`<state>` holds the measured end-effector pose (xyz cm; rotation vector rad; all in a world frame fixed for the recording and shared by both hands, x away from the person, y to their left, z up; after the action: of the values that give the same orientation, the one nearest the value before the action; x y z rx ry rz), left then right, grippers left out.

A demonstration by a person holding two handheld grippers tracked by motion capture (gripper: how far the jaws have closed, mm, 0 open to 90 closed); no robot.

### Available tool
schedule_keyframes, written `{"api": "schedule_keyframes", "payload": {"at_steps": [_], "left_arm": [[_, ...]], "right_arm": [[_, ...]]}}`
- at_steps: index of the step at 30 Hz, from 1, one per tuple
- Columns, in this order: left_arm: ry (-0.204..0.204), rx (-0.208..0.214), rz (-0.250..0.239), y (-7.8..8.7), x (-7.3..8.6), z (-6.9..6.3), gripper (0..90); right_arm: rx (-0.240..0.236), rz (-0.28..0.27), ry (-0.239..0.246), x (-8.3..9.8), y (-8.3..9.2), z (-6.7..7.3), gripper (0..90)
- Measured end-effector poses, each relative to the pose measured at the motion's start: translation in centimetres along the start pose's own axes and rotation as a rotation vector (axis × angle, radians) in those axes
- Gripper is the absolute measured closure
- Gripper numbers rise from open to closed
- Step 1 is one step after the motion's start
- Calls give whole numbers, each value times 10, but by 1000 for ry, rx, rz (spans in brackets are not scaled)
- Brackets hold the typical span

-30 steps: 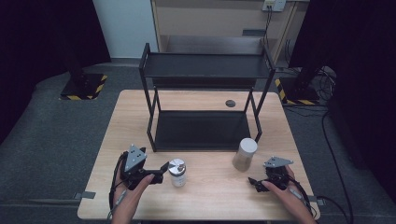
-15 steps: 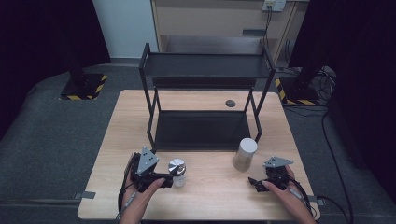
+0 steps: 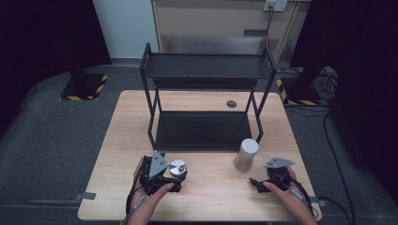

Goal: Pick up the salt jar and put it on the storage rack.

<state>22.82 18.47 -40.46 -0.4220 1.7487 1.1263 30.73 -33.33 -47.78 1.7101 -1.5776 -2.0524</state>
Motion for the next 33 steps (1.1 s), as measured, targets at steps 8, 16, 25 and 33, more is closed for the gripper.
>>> {"api": "schedule_keyframes", "payload": {"at_steps": [8,16,25,33], "left_arm": [[-18,6,46,-13,4,-3,9],[-16,4,86,-23,7,-3,8],[-11,-4,133,-31,9,1,9],[6,1,180,-38,13,4,10]], "right_arm": [[0,0,0,0,0,0,14],[0,0,0,0,0,0,14],[0,0,0,0,0,0,14],[0,0,0,0,0,0,14]]}}
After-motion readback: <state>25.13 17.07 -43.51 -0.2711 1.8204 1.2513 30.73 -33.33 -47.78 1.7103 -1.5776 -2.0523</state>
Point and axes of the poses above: each handheld gripper's, and its own axes: y roughly backward along the jaws, x roughly out of its underside, z roughly to its left, the point moved 4 cm from there along -y, roughly forward along the jaws, and after that the axes turned 10 degrees about y, right-handed, at the moved point
